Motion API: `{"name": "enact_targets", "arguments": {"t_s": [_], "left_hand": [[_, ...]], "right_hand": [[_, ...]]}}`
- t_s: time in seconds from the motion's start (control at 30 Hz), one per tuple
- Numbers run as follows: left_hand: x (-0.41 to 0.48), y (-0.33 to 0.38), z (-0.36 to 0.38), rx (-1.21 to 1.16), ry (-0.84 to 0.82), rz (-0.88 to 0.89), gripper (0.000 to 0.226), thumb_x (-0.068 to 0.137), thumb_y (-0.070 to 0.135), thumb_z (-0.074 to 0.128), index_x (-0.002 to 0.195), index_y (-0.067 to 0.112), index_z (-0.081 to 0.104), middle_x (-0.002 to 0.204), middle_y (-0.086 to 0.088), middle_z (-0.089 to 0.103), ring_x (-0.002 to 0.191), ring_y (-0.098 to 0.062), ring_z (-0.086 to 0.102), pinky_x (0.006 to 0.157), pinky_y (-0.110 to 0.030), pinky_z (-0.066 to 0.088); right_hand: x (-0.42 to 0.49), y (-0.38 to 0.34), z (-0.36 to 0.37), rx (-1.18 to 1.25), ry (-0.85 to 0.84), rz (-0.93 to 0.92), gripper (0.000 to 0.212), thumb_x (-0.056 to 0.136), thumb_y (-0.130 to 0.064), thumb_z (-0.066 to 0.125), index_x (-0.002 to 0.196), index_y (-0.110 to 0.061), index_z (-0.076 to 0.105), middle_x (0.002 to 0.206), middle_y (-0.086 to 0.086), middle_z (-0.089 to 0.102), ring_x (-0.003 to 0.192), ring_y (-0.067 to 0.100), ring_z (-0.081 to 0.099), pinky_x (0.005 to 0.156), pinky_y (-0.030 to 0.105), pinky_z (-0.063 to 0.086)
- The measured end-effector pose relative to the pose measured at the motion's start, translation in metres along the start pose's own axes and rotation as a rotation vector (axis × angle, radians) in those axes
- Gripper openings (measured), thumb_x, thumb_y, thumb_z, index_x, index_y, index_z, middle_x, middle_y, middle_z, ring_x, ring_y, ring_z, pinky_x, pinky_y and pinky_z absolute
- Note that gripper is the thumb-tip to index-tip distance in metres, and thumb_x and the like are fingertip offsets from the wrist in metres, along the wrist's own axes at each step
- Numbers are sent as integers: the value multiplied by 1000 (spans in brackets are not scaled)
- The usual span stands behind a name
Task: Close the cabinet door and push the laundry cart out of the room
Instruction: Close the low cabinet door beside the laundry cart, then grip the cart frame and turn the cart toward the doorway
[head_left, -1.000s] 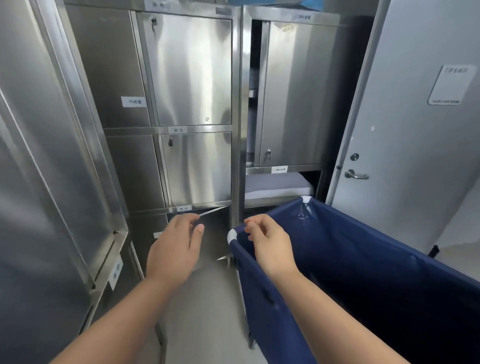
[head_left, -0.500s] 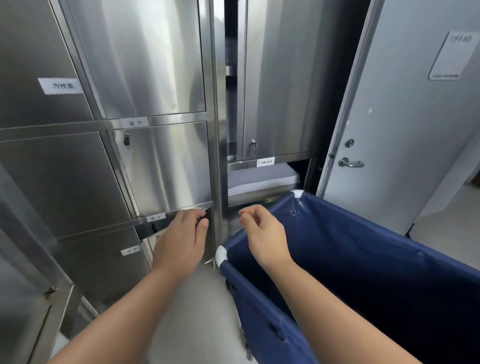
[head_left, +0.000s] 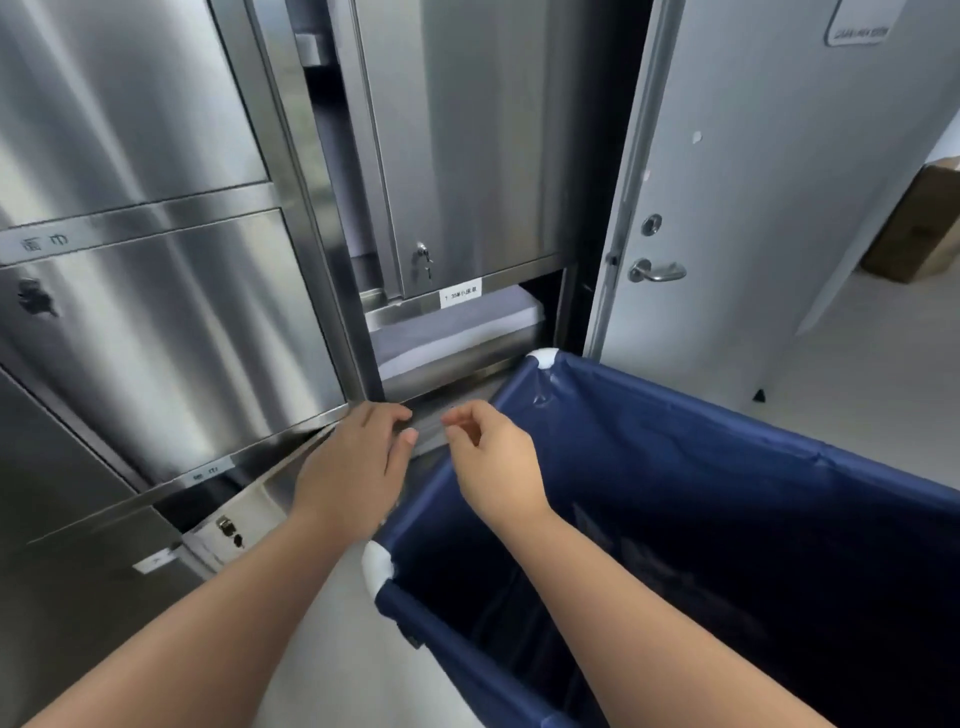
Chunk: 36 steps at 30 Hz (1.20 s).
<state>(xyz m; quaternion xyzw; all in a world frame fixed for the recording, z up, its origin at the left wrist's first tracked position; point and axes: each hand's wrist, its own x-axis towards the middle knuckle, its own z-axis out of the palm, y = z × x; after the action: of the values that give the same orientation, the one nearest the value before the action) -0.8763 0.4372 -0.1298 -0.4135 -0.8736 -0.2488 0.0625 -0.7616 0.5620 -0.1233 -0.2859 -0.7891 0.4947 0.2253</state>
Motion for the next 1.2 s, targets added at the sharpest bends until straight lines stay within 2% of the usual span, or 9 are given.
{"name": "enact_targets", "arguments": {"t_s": [0.13,0.3,0.37,0.47,0.57,0.73,0.9,1.0,1.2], "left_hand": [[30,-7,51,45,-253,113,36,97,47,34,121,28,53,121,8,53,111,-18,53,82,-38,48],[58,-23,106,140,-488,324,38,96,45,38,125,24,50,127,3,51,115,-21,51,82,-40,51],[75,-32,121,147,-540,385,42,94,46,33,126,25,50,127,4,52,112,-20,52,80,-41,51],[108,-51,139,131,-588,505,43,94,47,32,128,27,49,125,6,53,109,-19,53,77,-39,51],[145,-73,157,103,-647,657,40,97,44,38,131,26,50,127,5,54,113,-20,52,83,-39,50],[189,-88,178,136,-724,842,34,97,38,39,128,28,47,138,8,47,123,-18,45,92,-34,45],[212,-91,194,217,-753,952,50,93,25,48,140,37,38,148,9,36,128,-18,42,91,-33,43],[218,-91,202,268,-747,1006,61,87,15,52,141,39,37,146,10,36,127,-17,43,88,-32,46],[220,-92,219,324,-734,1114,71,82,7,56,141,40,36,152,7,31,133,-18,38,94,-31,42]], "right_hand": [[16,36,6,-89,12,119,21,90,-23,47,98,-34,62,88,-13,65,74,4,60,59,25,48],[34,68,23,-166,33,232,23,88,-21,46,102,-32,60,97,-12,62,83,7,59,68,35,55],[46,76,32,-188,54,276,21,90,-21,47,104,-30,59,101,-11,62,86,9,60,72,37,56],[70,85,49,-186,125,354,22,91,-20,46,106,-30,58,103,-10,62,85,9,60,74,37,56],[98,87,67,-175,235,440,24,92,-19,45,109,-30,58,105,-9,62,86,8,60,74,35,55],[125,82,89,-169,384,594,28,93,-18,39,110,-31,57,105,-9,62,82,9,60,63,29,51],[118,87,99,-194,491,706,27,95,-22,42,118,-28,55,111,-8,62,84,11,60,67,31,52],[109,95,108,-198,519,760,28,95,-26,45,122,-27,52,115,-7,59,87,14,60,72,35,53],[93,114,132,-200,545,825,32,95,-32,47,127,-28,47,120,-6,56,94,14,58,79,35,51]]}}
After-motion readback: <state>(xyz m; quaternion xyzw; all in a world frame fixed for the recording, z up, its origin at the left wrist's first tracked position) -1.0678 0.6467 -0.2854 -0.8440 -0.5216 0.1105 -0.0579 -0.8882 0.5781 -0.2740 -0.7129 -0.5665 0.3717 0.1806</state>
